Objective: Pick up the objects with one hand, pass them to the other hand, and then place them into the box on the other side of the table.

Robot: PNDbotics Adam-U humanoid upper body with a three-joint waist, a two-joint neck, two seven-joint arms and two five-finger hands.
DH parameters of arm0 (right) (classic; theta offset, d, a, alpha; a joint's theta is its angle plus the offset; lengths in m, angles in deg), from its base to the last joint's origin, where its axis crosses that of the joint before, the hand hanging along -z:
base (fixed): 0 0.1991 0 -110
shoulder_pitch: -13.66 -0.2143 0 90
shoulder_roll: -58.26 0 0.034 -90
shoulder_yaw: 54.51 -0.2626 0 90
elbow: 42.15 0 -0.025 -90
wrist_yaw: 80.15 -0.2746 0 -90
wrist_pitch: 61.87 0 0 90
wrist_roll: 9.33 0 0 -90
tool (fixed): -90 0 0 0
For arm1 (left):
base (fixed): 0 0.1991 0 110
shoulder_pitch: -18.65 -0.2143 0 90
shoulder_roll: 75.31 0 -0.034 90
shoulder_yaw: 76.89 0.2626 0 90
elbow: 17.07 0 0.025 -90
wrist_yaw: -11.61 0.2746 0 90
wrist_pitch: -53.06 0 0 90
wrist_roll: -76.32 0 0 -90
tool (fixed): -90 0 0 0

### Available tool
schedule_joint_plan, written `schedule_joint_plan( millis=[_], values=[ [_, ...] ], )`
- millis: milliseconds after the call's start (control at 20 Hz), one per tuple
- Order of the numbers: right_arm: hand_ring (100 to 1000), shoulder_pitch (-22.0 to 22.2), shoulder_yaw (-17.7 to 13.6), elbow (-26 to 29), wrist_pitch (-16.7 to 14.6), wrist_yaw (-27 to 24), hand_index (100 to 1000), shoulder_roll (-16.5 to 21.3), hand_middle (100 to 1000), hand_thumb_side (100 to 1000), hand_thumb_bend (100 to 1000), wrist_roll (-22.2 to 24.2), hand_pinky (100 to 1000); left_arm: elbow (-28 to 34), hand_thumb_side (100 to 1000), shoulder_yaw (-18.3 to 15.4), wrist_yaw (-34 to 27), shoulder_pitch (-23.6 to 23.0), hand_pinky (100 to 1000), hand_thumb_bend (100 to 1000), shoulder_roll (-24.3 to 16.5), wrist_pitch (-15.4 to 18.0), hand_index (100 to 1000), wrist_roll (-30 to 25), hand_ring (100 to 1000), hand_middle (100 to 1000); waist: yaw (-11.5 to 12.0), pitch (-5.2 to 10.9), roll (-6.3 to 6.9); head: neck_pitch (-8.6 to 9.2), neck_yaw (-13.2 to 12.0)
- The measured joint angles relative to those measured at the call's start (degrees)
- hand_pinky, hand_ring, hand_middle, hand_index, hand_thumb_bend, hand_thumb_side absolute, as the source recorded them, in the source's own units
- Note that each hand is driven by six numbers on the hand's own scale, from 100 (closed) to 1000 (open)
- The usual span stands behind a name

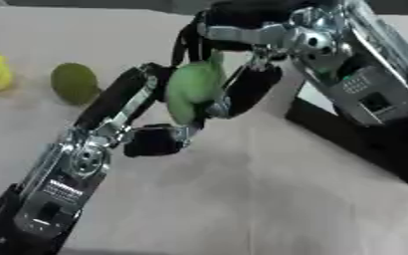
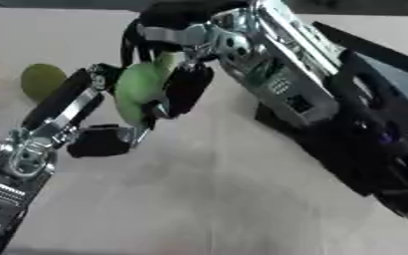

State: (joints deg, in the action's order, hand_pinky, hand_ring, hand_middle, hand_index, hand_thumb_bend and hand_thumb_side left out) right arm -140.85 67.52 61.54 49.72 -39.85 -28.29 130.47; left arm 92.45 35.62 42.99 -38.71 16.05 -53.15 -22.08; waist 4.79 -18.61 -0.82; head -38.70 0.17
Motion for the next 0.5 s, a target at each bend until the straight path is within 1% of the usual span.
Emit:
schedule_joint_plan(
  millis=[100, 250, 300, 400, 450, 500],
  values=[
    [569, 0.18, -0.45, 1.28, 0.15, 1.39, 509, 0.01, 425, 100, 299, -0.15, 734, 0.62, 331, -0.18, -0.89, 0.13, 592, 100, 0.08, -0.6, 531, 0.95, 499, 403, -0.07, 0.0, 0.0, 0.0, 0.01],
    [539, 0.51, -0.97, 2.68, 0.95, 1.98, 467, 0.01, 374, 100, 259, -0.95, 703, 1.24, 329, -0.21, -2.34, 0.19, 592, 100, 0.49, -1.41, 533, 2.55, 499, 404, -0.07, 0.0, 0.0, 0.0, 0.09],
    [529, 0.53, -1.04, 2.8, 1.37, 1.92, 452, 0.01, 360, 100, 271, -1.37, 691, 1.28, 302, -0.22, -2.81, 0.24, 594, 100, 0.51, -1.57, 539, 3.07, 502, 407, -0.07, 0.0, 0.0, 0.0, 0.17],
    [526, 0.56, -1.09, 2.95, 2.27, 1.42, 444, 0.02, 353, 100, 288, -2.27, 686, 1.38, 290, -0.22, -3.52, 0.44, 596, 100, 0.52, -1.79, 544, 3.93, 504, 412, -0.07, 0.0, 0.0, 0.0, 0.24],
    [522, 0.58, -1.14, 2.95, 2.67, 1.08, 426, 0.03, 345, 100, 306, -2.66, 678, 1.39, 285, -0.22, -3.78, 0.47, 640, 100, 0.52, -1.86, 630, 4.28, 554, 477, -0.07, 0.0, 0.0, 0.0, 0.24],
    [520, 0.64, -1.24, 2.95, 3.08, 0.64, 423, 0.03, 342, 100, 307, -3.08, 677, 1.39, 355, -0.22, -4.07, 0.5, 678, 100, 0.52, -1.92, 707, 4.65, 609, 541, -0.07, 0.0, 0.0, 0.0, 0.25]
  ],
)
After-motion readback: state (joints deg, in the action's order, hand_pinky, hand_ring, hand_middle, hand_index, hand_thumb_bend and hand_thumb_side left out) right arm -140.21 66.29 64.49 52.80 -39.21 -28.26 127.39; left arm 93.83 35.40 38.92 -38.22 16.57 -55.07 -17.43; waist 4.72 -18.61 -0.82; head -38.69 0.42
